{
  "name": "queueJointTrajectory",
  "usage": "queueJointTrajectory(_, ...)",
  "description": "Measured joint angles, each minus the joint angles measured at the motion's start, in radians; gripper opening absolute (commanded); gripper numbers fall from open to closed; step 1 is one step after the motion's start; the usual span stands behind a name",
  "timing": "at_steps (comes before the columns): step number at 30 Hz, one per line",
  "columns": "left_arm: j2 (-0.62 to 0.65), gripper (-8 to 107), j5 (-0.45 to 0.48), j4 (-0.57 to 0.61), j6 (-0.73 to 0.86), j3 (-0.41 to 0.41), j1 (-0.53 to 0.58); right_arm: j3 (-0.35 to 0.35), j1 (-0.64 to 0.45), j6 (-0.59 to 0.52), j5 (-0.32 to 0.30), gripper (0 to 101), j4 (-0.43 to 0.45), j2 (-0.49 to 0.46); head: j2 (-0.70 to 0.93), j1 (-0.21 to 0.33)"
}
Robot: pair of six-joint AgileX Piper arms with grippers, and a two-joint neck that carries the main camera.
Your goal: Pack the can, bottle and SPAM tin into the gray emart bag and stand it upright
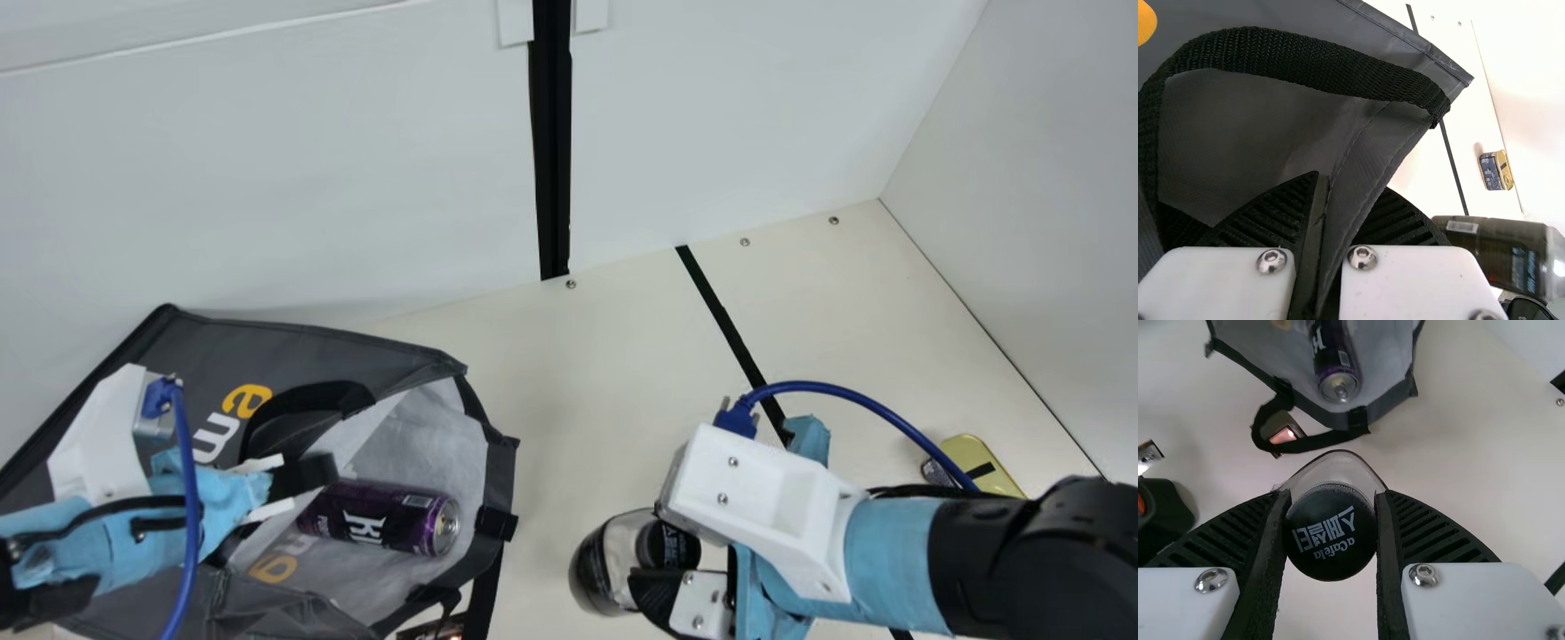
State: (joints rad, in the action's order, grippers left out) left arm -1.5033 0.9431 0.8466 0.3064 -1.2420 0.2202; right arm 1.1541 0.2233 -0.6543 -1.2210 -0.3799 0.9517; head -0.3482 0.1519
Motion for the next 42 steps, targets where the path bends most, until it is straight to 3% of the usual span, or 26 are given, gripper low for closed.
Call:
queueJointTrajectory(13,0.000,-8,0.000,0.000,0.000,0.000,0.000,0.033,-0.042,-0.012,0.000,0,-0.151,-0.026,0.000,0.000)
queueJointTrajectory(27,0.000,-8,0.000,0.000,0.000,0.000,0.000,0.021,-0.198,-0.159,0.005,0,-0.386,0.004,0.000,0.000)
queueJointTrajectory(42,0.000,-8,0.000,0.000,0.000,0.000,0.000,-0.026,-0.280,-0.264,0.003,0,-0.495,0.035,0.000,0.000)
